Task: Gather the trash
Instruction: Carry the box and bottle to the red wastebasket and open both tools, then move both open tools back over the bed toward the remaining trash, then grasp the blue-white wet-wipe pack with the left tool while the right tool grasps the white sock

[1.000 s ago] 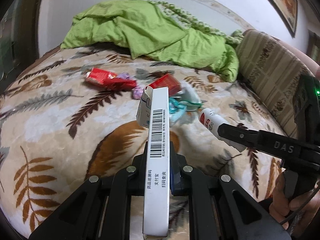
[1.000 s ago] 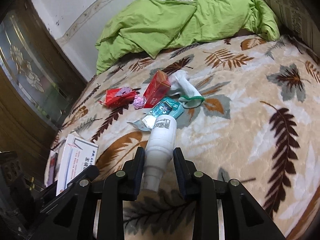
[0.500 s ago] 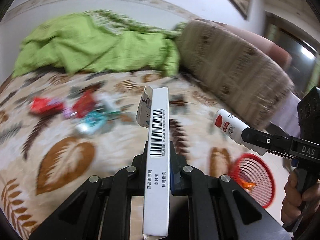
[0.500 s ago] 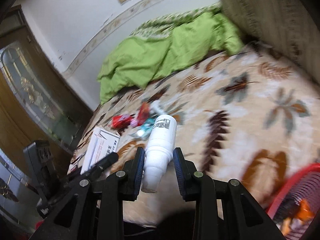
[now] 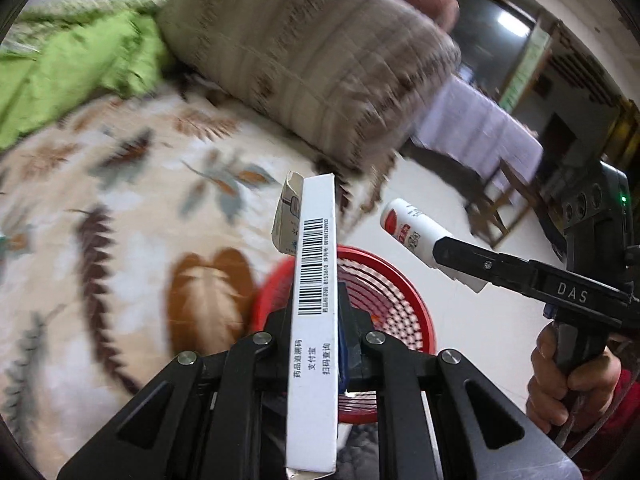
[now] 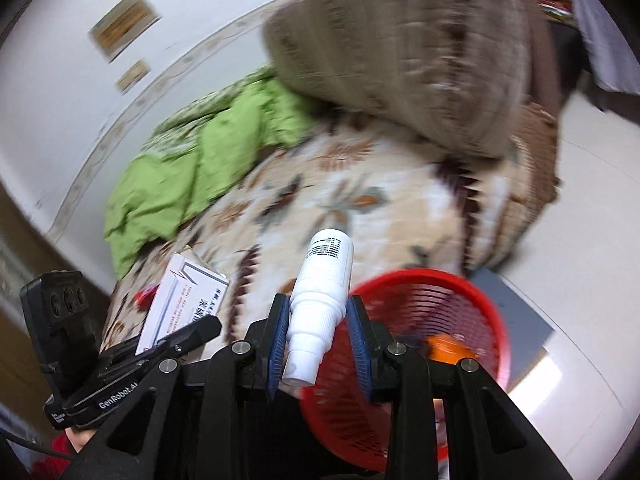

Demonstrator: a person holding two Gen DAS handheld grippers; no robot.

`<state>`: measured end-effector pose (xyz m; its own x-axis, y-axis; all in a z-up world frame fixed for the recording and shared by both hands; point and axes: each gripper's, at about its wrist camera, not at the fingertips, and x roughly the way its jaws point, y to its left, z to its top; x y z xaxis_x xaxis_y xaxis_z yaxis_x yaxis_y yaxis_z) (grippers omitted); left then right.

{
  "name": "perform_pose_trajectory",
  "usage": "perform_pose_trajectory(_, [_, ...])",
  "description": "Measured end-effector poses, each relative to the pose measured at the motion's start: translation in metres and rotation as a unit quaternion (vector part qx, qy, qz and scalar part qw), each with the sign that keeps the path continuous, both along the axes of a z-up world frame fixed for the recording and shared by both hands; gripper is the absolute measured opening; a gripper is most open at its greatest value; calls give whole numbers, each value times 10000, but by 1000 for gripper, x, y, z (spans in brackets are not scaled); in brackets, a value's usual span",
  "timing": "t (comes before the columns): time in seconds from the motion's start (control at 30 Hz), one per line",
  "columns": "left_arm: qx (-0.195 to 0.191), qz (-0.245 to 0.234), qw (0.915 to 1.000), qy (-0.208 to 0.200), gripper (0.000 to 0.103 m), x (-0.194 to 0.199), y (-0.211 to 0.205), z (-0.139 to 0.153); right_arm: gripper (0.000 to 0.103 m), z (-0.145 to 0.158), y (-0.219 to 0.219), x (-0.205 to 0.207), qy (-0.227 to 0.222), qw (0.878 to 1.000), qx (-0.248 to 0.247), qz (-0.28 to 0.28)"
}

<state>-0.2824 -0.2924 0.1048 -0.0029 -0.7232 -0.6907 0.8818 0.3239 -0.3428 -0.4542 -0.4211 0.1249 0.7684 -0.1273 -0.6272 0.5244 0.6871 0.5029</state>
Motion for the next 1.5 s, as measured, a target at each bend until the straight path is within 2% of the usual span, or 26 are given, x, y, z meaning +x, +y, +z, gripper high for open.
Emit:
perform_pose_trajectory(0.03, [112,-77,9998,141,22,-1,-11,-6,33,-3,-4,-3,57,10000,35,-70])
perform_pose_trajectory(0.07, [144,-81,9997,195,37,-4,-14,-8,35,-8,-9,-6,147,9998,69,-122])
perform_pose_trajectory(0.1, [130,-49,9997,223,46,-5,-16,-9,43,-12,-12,-8,223,9995,84,-182])
perform_pose_trajectory(0.23, [31,124,9999,-2,50,-3,-5,-2,45,-12,-12,-7,152,9997,94,-160])
perform_pose_trajectory(0.3, [16,473,9987,-199,62,7,11,3,45,-7,-7,2,37,10000,30,6])
perform_pose_trajectory(0.33, [-18,641,9977,-235,64,12,20,5,45,-6,-4,7,-2,9999,23,99])
perform_pose_trajectory(0.47, [-8,1338,9905,-315,64,40,59,9,45,-2,17,45,-123,9979,6,632])
perform_pose_trajectory(0.57, [26,1960,9800,-344,64,63,96,10,45,-2,41,79,-163,9930,54,1170])
perform_pose_trajectory(0.7, [114,2698,9620,-415,64,91,148,7,45,-1,73,118,-118,9851,-119,1711])
perform_pose_trajectory(0.83, [115,3431,9386,-329,64,119,201,2,45,-3,99,150,-107,9786,-132,2049])
perform_pose_trajectory(0.93, [140,3822,9234,-333,64,132,229,-5,45,-1,116,171,-56,9734,-227,2277])
perform_pose_trajectory(1.03, [138,4069,9130,-271,64,144,254,-11,46,0,136,192,-16,9668,-311,2537])
perform_pose_trajectory(1.17, [134,4209,9070,-33,64,157,269,-22,54,0,161,217,-1,9578,-354,2854])
perform_pose_trajectory(1.3, [64,4133,9101,292,64,170,286,-32,54,-5,182,242,123,9488,-494,3117])
perform_pose_trajectory(1.43, [61,4155,9091,301,64,186,296,-39,54,-14,188,264,246,9472,-470,3162])
perform_pose_trajectory(1.5, [93,4089,9120,303,64,199,295,-43,54,-20,187,272,281,9485,-408,3128])
